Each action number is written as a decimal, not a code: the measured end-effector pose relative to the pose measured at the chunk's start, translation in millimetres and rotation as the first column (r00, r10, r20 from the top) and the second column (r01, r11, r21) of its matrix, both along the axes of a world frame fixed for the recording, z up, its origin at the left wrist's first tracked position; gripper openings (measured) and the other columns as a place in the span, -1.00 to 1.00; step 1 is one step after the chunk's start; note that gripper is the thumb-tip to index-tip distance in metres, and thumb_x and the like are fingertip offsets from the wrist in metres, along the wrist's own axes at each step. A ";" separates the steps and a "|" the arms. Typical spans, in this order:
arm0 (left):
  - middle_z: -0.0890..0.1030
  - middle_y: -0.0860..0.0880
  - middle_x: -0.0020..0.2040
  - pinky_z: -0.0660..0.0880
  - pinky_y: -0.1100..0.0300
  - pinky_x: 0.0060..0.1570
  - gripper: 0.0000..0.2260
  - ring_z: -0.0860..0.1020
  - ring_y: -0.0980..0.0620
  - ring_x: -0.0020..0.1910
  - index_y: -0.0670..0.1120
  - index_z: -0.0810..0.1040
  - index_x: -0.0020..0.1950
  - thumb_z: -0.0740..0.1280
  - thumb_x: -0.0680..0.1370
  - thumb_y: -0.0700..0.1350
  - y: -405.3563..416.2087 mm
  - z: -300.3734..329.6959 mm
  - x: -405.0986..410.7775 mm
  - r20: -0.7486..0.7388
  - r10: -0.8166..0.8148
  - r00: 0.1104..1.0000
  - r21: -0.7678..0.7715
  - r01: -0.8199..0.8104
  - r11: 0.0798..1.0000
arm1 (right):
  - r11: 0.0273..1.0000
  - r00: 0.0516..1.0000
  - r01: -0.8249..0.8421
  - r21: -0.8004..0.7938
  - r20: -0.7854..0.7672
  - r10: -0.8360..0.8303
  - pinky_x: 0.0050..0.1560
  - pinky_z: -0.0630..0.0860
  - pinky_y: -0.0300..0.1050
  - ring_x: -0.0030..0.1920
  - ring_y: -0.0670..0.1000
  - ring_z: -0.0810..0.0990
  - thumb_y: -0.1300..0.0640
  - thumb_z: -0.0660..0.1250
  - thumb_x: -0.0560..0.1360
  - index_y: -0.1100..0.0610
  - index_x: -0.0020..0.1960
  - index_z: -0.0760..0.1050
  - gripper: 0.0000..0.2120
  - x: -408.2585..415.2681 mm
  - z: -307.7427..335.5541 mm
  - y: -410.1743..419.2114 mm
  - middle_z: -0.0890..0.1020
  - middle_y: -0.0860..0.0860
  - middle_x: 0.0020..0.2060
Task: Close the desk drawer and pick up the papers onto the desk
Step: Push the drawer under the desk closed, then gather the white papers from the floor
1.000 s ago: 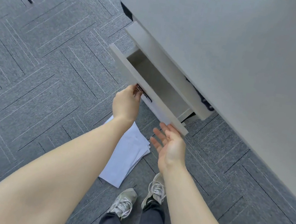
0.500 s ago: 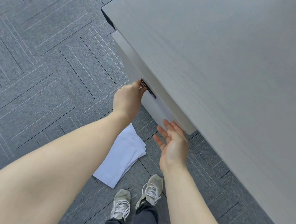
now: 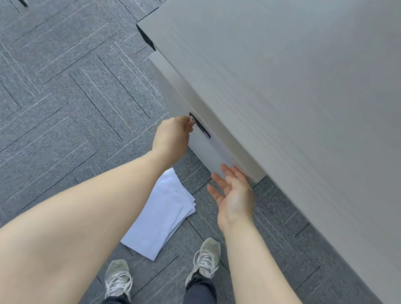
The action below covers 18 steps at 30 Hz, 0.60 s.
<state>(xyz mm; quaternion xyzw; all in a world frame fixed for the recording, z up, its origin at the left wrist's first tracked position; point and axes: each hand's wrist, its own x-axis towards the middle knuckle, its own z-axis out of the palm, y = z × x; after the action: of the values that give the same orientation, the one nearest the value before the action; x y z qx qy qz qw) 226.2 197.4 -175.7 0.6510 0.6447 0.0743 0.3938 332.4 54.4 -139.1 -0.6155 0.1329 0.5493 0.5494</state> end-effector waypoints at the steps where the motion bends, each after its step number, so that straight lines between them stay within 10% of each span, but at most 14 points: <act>1: 0.70 -0.19 -0.05 0.56 -0.11 -0.02 -0.66 0.64 -0.24 -0.08 -0.12 0.60 -0.04 0.10 0.54 0.04 1.1 0.2 -1.5 0.010 -0.013 1.000 -0.011 0.013 1.000 | 1.000 1.000 0.003 -0.002 0.001 -0.003 -0.11 0.55 -0.07 -0.02 0.02 0.62 0.28 0.15 0.56 0.08 0.17 0.44 -0.76 -1.4 -0.2 0.5 0.59 0.02 0.16; 11: 0.65 -0.24 0.11 0.44 -0.01 0.09 -0.63 0.58 -0.24 0.14 -0.19 0.55 0.22 0.12 0.63 0.03 -32.8 6.2 -114.1 0.084 -0.097 0.992 -0.210 0.113 0.971 | 0.998 0.976 -0.003 -0.068 0.218 0.018 -0.06 0.52 -0.01 0.00 0.09 0.58 0.20 0.19 0.54 0.12 0.38 0.36 -0.60 -50.3 9.9 -8.4 0.62 0.08 0.11; 18: 0.61 -0.12 -0.08 0.42 0.10 -0.23 -0.71 0.50 -0.10 -0.24 -0.19 0.57 0.05 0.19 0.59 0.00 -71.0 -104.0 -279.8 -0.059 0.033 0.998 -0.608 -0.062 0.792 | 0.925 0.952 -0.196 -0.326 0.161 0.258 -0.17 0.53 -0.04 -0.14 0.10 0.57 0.22 0.23 0.50 0.10 0.31 0.40 -0.62 -165.5 -92.7 -59.1 0.62 0.20 0.08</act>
<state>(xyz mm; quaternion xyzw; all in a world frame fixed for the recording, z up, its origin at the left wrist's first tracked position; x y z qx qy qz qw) -53.5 126.3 -279.7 0.4748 0.6591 -0.1420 0.5657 166.9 -4.7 -231.9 -0.7568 0.0876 0.5170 0.3902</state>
